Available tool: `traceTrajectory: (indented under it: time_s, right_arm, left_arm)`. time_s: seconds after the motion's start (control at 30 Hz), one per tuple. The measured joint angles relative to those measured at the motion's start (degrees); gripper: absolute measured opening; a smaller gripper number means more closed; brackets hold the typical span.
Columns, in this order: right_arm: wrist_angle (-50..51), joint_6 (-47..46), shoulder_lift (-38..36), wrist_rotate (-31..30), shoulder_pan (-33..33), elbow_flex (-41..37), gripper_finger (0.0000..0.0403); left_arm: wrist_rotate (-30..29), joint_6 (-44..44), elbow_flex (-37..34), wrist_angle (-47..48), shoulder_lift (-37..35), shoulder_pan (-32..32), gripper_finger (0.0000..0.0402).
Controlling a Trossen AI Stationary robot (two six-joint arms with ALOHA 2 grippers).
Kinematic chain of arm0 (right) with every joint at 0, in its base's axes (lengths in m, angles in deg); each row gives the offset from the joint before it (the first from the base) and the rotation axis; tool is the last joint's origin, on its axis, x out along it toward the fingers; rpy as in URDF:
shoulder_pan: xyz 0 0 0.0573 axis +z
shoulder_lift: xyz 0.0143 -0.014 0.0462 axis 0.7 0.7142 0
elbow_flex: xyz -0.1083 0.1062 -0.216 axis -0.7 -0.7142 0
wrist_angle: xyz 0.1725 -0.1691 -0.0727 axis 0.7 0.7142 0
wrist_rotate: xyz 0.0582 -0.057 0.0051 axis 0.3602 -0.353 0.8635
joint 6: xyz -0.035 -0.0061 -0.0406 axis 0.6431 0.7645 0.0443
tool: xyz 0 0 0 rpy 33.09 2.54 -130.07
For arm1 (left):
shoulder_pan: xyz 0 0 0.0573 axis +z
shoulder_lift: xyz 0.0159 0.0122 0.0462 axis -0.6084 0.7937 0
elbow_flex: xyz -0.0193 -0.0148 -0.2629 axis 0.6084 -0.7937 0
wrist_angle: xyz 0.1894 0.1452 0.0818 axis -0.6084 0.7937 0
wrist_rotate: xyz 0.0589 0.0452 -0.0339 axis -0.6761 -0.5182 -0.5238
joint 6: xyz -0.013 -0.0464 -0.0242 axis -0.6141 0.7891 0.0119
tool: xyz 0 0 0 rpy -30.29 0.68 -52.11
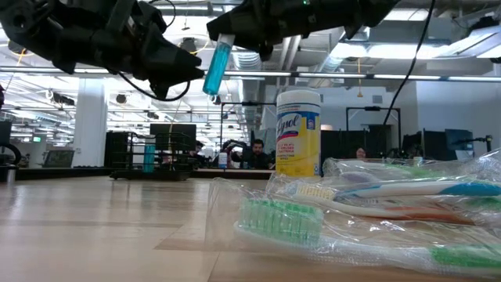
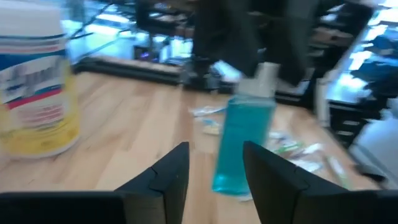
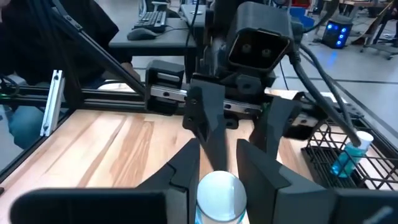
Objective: Pick & Place toothbrushing station
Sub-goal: Put the blue mouthwash into the mesh organizer
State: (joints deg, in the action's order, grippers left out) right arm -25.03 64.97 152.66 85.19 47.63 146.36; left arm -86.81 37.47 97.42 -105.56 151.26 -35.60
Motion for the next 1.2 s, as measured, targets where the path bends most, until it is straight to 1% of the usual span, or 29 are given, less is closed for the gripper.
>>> traceTrajectory:
  time_s: [0.07, 0.1, 0.23, 0.37, 0.43, 0.53, 0.77, 0.93, 1.1, 1.2]
  right_arm:
    - [0.0, 0.0, 0.0, 0.0, 0.0, 0.0, 0.0077]
    - [0.0, 0.0, 0.0, 0.0, 0.0, 0.0, 0.0077]
    - [-1.0, 0.3, 0.0, 1.4, 0.0, 0.0, 0.0077]
    - [-1.1, 0.5, 0.0, 1.9, 0.0, 0.0, 0.0077]
    - [-1.1, 1.2, 0.0, 1.9, 0.0, 0.0, 0.0077]
    - [-1.3, 1.8, 0.0, 2.0, 0.0, 0.0, 0.0077]
    - [-1.9, 1.9, 0.0, 3.0, 0.0, 0.0, 0.0077]
    - [-2.2, 2.2, 0.0, 3.2, 0.0, 0.0, 0.0077]
    - [-1.8, 2.4, 0.0, 3.2, 0.0, 0.0, 0.0077]
    - [-1.8, 2.4, 0.0, 3.7, 0.0, 0.0, 0.0077]
  left_arm:
    - [2.8, 0.1, 0.0, -1.8, 1.0, 0.0, 0.0160]
    - [3.2, 0.4, 0.0, -2.3, 1.6, 0.0, 0.0167]
    - [3.5, 1.8, 0.0, -5.9, 4.1, 0.1, 0.0188]
    - [3.7, 2.1, 0.0, -11.7, 7.0, 0.1, 0.0201]
    - [5.2, 3.1, 0.0, -13.9, 8.2, 0.1, 0.0204]
    - [7.1, 4.0, 0.0, -16.4, 9.7, 0.1, 0.0203]
    - [7.5, 4.7, 0.7, -18.0, 12.9, 0.1, 0.0194]
    - [11.5, 4.7, 3.8, -18.3, 15.8, 0.1, 0.0191]
    - [11.9, 4.7, 5.4, -18.6, 18.2, 0.1, 0.0190]
    - [12.1, 4.7, 5.4, -18.6, 18.4, 0.1, 0.0184]
